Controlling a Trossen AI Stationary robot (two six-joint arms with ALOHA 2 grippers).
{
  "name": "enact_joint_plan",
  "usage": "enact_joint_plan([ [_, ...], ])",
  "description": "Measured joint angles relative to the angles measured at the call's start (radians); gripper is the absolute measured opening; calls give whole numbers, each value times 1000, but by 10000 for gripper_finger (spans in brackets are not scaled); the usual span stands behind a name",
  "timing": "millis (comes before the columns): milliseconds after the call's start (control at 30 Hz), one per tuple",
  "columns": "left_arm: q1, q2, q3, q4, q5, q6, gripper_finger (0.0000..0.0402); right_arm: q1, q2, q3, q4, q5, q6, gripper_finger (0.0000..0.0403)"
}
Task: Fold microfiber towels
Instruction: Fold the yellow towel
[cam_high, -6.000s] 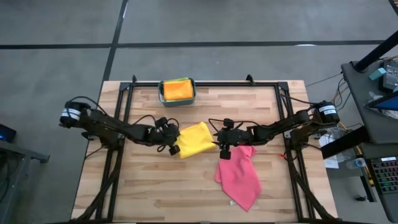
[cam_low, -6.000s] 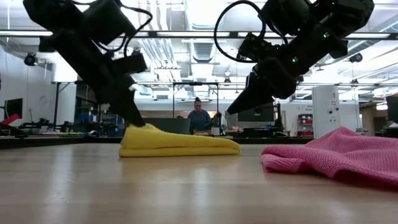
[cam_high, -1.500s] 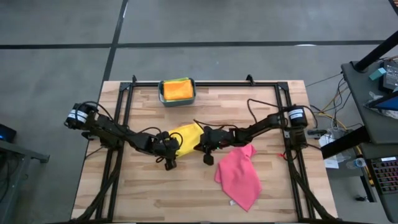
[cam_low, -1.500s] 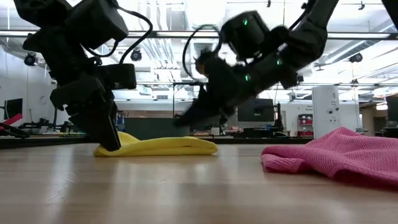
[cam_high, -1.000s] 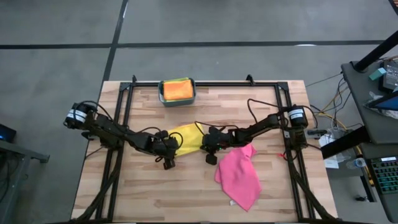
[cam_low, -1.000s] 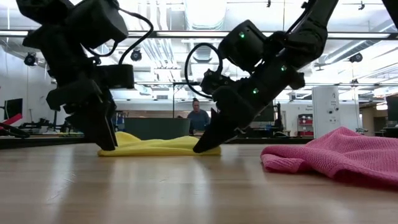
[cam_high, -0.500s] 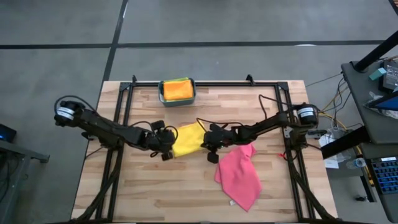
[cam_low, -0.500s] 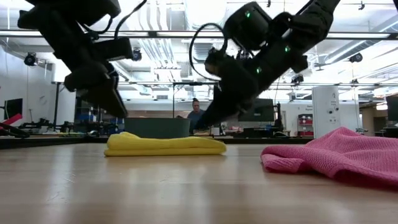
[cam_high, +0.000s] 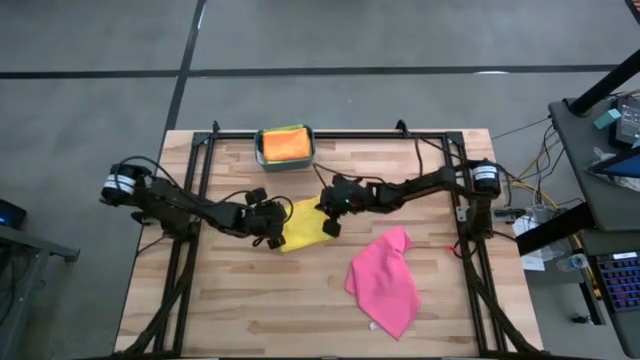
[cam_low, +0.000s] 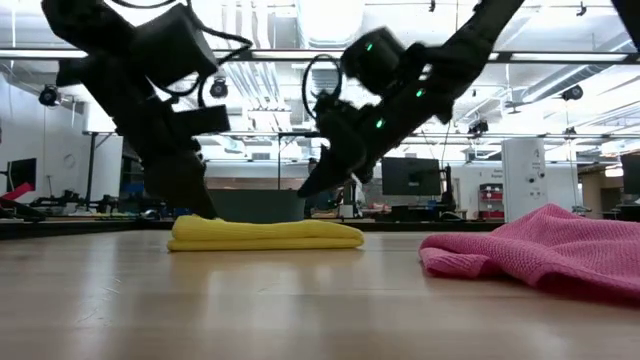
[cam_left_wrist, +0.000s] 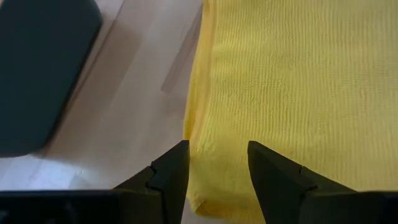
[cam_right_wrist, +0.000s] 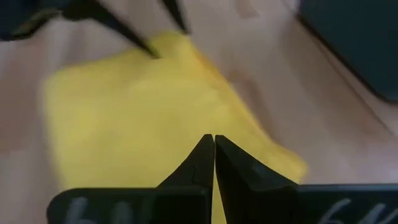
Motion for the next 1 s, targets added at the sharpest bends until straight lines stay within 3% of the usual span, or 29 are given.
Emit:
enact_joint_plan([
  [233, 7, 59, -2, -4, -1, -8, 148, -46, 115, 35, -3, 50, 36, 9],
  [333, 8, 64, -4, -57, -3, -34, 148, -50, 117, 34, -21, 103, 45, 9],
  [567, 31, 41, -6, -127, -21, -40, 148, -52, 93, 33, -50, 105, 47, 9],
  [767, 33, -22, -4, -137, -11, -6, 148, -52, 58, 35, -68, 103, 35, 9],
  [1000, 31, -165, -1, -224, 29, 2, 148, -51, -20, 37, -205, 99, 3, 9],
])
